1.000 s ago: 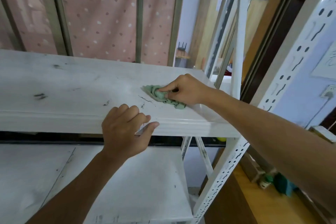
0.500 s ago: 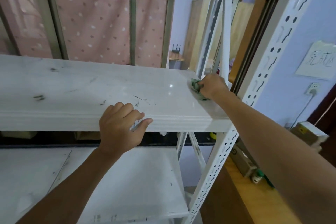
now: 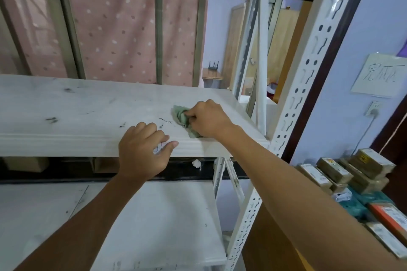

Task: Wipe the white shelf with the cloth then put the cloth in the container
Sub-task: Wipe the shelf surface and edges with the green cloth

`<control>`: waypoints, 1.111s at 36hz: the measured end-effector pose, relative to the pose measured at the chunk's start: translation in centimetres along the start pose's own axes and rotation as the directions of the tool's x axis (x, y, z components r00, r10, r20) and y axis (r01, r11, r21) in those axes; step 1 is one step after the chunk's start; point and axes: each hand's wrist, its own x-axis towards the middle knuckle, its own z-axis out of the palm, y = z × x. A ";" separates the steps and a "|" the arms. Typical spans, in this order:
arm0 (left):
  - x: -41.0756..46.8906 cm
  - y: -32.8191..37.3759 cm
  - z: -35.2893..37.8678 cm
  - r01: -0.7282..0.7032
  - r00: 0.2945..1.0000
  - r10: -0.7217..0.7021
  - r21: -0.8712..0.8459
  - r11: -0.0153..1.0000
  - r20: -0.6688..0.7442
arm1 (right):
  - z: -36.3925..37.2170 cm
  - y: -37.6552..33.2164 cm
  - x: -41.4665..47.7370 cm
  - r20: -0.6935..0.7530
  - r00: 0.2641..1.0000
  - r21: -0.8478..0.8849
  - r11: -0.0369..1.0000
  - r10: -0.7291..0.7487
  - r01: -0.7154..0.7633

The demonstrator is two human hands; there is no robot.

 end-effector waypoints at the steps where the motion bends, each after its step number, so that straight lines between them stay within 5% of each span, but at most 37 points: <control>1: 0.0 0.1 -0.1 0.001 1.000 -0.001 0.002 1.000 0.005 | -0.1 0.3 -0.2 0.006 1.000 0.009 1.000 0.012 -0.012; 11: -0.1 0.8 -0.7 0.063 0.996 -0.064 0.004 0.998 0.059 | -2.0 6.4 -3.7 -0.034 0.939 -0.141 0.928 0.343 -0.345; 22: -0.5 0.6 -2.2 0.119 0.973 -0.111 -0.028 0.993 0.203 | -1.3 6.0 -6.6 -0.185 0.851 -0.229 0.821 0.491 -0.523; 28: 0.4 -0.5 -3.4 0.147 0.932 -0.102 -0.107 0.983 0.348 | -0.7 -0.6 -4.9 -0.173 0.873 -0.130 0.868 0.456 -0.479; 33: -0.1 -3.4 -5.7 0.051 0.943 -0.014 -0.103 0.993 0.332 | 0.0 -8.7 -2.6 -0.161 0.923 -0.133 0.919 0.350 -0.371; 40: -1.8 -9.4 -10.4 0.157 0.941 -0.155 0.018 0.987 0.302 | -0.5 -11.3 -2.1 -0.111 0.897 -0.055 0.899 0.428 -0.435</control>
